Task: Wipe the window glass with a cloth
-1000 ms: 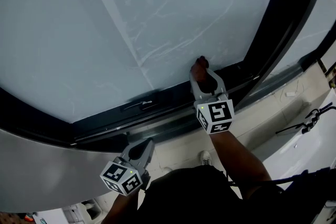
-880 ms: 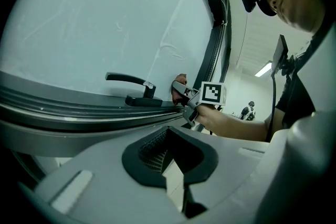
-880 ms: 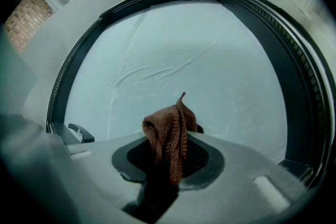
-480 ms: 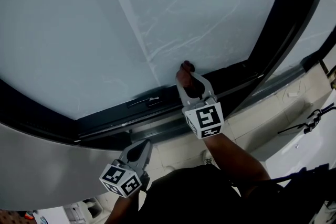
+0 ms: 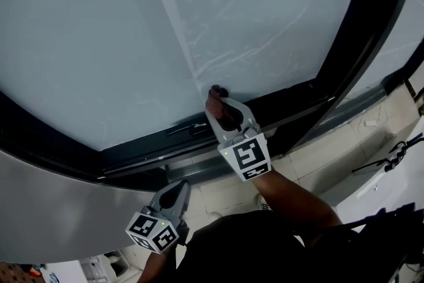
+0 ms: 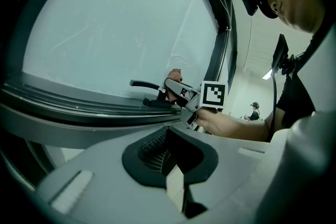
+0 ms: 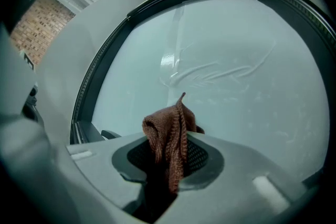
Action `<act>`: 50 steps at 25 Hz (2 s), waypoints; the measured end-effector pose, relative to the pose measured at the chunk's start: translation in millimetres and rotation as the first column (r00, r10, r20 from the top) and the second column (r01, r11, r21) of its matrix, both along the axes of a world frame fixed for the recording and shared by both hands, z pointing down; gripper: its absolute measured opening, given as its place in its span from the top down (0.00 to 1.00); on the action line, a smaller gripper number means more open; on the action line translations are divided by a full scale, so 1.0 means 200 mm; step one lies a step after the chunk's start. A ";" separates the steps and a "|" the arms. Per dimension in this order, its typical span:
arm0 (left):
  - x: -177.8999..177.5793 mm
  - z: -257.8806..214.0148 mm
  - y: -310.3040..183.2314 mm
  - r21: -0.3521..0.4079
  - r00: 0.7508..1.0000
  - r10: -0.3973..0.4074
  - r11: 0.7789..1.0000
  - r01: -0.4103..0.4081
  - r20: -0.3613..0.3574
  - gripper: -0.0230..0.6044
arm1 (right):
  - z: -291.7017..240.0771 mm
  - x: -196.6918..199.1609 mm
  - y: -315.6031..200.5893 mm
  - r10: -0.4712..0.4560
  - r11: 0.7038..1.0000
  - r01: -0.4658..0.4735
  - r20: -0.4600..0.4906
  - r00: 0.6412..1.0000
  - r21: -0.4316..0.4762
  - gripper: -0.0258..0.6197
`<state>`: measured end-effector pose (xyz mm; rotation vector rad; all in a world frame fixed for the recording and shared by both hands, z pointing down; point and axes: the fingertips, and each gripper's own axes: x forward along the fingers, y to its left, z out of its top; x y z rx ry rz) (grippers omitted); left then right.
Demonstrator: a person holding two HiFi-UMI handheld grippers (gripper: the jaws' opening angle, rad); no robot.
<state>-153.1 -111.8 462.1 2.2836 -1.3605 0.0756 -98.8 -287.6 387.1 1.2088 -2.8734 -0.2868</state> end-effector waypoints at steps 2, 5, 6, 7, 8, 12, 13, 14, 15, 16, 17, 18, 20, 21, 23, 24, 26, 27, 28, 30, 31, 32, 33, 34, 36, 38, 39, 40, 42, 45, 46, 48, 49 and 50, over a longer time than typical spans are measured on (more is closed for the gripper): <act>-0.01 -0.01 0.00 -0.002 1.000 -0.006 1.000 0.006 0.001 0.94 | 0.00 0.00 0.00 -0.002 1.000 0.002 -0.003 1.000 -0.002 0.83; -0.01 0.00 0.01 -0.006 1.000 -0.007 1.000 0.007 0.002 0.94 | 0.00 0.00 0.00 -0.013 1.000 0.013 -0.008 1.000 -0.005 0.83; -0.01 0.00 0.01 -0.008 1.000 -0.005 1.000 0.005 0.001 0.94 | 0.00 0.00 -0.01 -0.021 1.000 0.021 -0.008 1.000 -0.010 0.83; 0.00 0.00 0.01 -0.008 1.000 -0.002 1.000 0.002 0.001 0.94 | 0.00 0.00 -0.01 -0.031 0.999 0.031 -0.009 0.999 -0.015 0.83; 0.00 0.01 0.01 -0.009 1.000 0.001 1.000 -0.001 0.000 0.94 | 0.00 0.00 -0.01 -0.043 0.999 0.043 -0.010 0.999 -0.021 0.83; 0.03 0.01 -0.02 -0.013 1.000 0.014 1.000 -0.014 -0.004 0.94 | -0.04 0.05 0.02 -0.107 0.994 0.107 0.008 0.994 -0.025 0.83; 0.05 0.01 -0.03 -0.013 1.000 0.021 1.000 -0.021 -0.004 0.94 | -0.07 0.09 0.02 -0.113 0.994 0.113 0.015 0.994 -0.011 0.83; 0.07 0.01 -0.04 -0.013 1.000 0.031 0.999 -0.031 -0.003 0.94 | -0.11 0.15 0.02 -0.106 0.994 0.106 0.021 0.994 0.007 0.83; 0.09 0.01 -0.06 -0.012 0.999 0.043 0.999 -0.043 -0.003 0.94 | -0.14 0.21 0.01 -0.086 0.996 0.085 0.025 0.996 0.024 0.83; 0.12 0.01 -0.07 -0.011 0.999 0.054 0.998 -0.054 -0.003 0.94 | -0.16 0.29 -0.01 -0.055 0.998 0.054 0.028 0.998 0.038 0.83; 0.14 0.01 -0.08 -0.012 0.998 0.065 0.998 -0.065 -0.004 0.94 | -0.18 0.38 -0.03 -0.016 0.999 0.014 0.032 0.999 0.047 0.83; 0.16 0.01 -0.09 -0.013 0.997 0.074 0.997 -0.074 -0.005 0.94 | -0.21 0.47 -0.07 0.029 0.998 -0.031 0.038 0.999 0.055 0.83; 0.20 0.01 -0.12 -0.014 0.996 0.092 0.996 -0.092 -0.003 0.94 | -0.26 0.68 -0.15 0.134 0.989 -0.137 0.057 0.989 0.063 0.83; 0.23 0.01 -0.13 -0.014 0.995 0.101 0.995 -0.101 -0.002 0.94 | -0.28 0.80 -0.20 0.193 0.978 -0.198 0.068 0.979 0.064 0.83; 0.27 0.01 -0.15 -0.013 0.993 0.117 0.993 -0.117 0.001 0.94 | -0.33 1.04 -0.29 0.318 0.944 -0.323 0.083 0.944 0.061 0.83; 0.29 0.01 -0.16 -0.012 0.992 0.123 0.992 -0.123 0.003 0.94 | -0.35 1.15 -0.34 0.374 0.923 -0.380 0.087 0.923 0.056 0.83; 0.32 0.01 -0.18 -0.009 0.992 0.130 0.992 -0.129 0.004 0.94 | -0.37 1.34 -0.42 0.457 0.885 -0.463 0.098 0.884 0.044 0.83; 0.34 0.01 -0.19 -0.006 0.991 0.130 0.991 -0.130 0.004 0.94 | -0.37 1.41 -0.46 0.485 0.870 -0.491 0.105 0.868 0.036 0.83; 0.35 0.01 -0.20 -0.004 0.992 0.130 0.992 -0.130 0.004 0.94 | -0.37 1.47 -0.49 0.507 0.858 -0.513 0.110 0.855 0.028 0.83; 0.37 0.00 -0.20 -0.007 0.992 0.128 0.992 -0.128 0.008 0.94 | -0.37 1.52 -0.53 0.530 0.845 -0.535 0.114 0.840 0.017 0.83; 0.38 -0.01 -0.21 -0.009 0.992 0.125 0.992 -0.125 0.009 0.94 | -0.37 1.53 -0.54 0.534 0.842 -0.539 0.112 0.838 0.015 0.83; 0.38 -0.01 -0.21 -0.009 0.993 0.121 0.993 -0.121 0.009 0.94 | -0.37 1.53 -0.55 0.536 0.841 -0.541 0.110 0.837 0.017 0.83; 0.39 -0.01 -0.21 -0.007 0.993 0.118 0.993 -0.118 0.009 0.94 | -0.37 1.53 -0.56 0.538 0.839 -0.543 0.107 0.836 0.022 0.83; 0.39 0.00 -0.22 -0.005 0.993 0.115 0.993 -0.115 0.008 0.94 | -0.37 1.53 -0.56 0.541 0.837 -0.546 0.105 0.834 0.026 0.83; 0.39 -0.01 -0.22 -0.003 0.994 0.109 0.994 -0.109 0.008 0.94 | -0.38 1.54 -0.57 0.546 0.834 -0.551 0.105 0.831 0.031 0.83; 0.39 0.00 -0.22 -0.004 0.995 0.100 0.995 -0.100 0.009 0.94 | -0.38 1.55 -0.58 0.546 0.834 -0.551 0.108 0.831 0.032 0.83; 0.39 0.00 -0.22 -0.005 0.995 0.097 0.995 -0.097 0.007 0.94 | -0.39 1.55 -0.58 0.543 0.835 -0.549 0.110 0.832 0.032 0.83; 0.39 0.01 -0.22 -0.006 0.995 0.095 0.995 -0.095 0.007 0.94 | -0.39 1.55 -0.58 0.540 0.837 -0.546 0.113 0.834 0.029 0.83; 0.40 0.00 -0.21 -0.010 0.995 0.095 0.995 -0.095 0.009 0.94 | -0.39 1.54 -0.58 0.533 0.842 -0.539 0.127 0.837 0.015 0.83; 0.41 -0.01 -0.20 -0.014 0.995 0.096 0.995 -0.096 0.008 0.94 | -0.39 1.52 -0.57 0.527 0.846 -0.533 0.150 0.836 0.000 0.83; 0.41 0.00 -0.20 -0.014 0.995 0.098 0.995 -0.098 0.006 0.94 | -0.40 1.51 -0.57 0.524 0.848 -0.530 0.158 0.837 -0.003 0.83; 0.41 0.01 -0.19 -0.012 0.995 0.100 0.995 -0.100 0.004 0.94 | -0.40 1.47 -0.56 0.512 0.855 -0.519 0.169 0.842 -0.003 0.83; 0.40 0.01 -0.18 -0.011 0.995 0.100 0.995 -0.100 0.006 0.94 | -0.41 1.45 -0.55 0.505 0.859 -0.513 0.171 0.846 0.001 0.83; 0.39 0.01 -0.18 -0.011 0.995 0.100 0.995 -0.100 0.007 0.94 | -0.41 1.42 -0.54 0.498 0.862 -0.507 0.171 0.850 0.006 0.83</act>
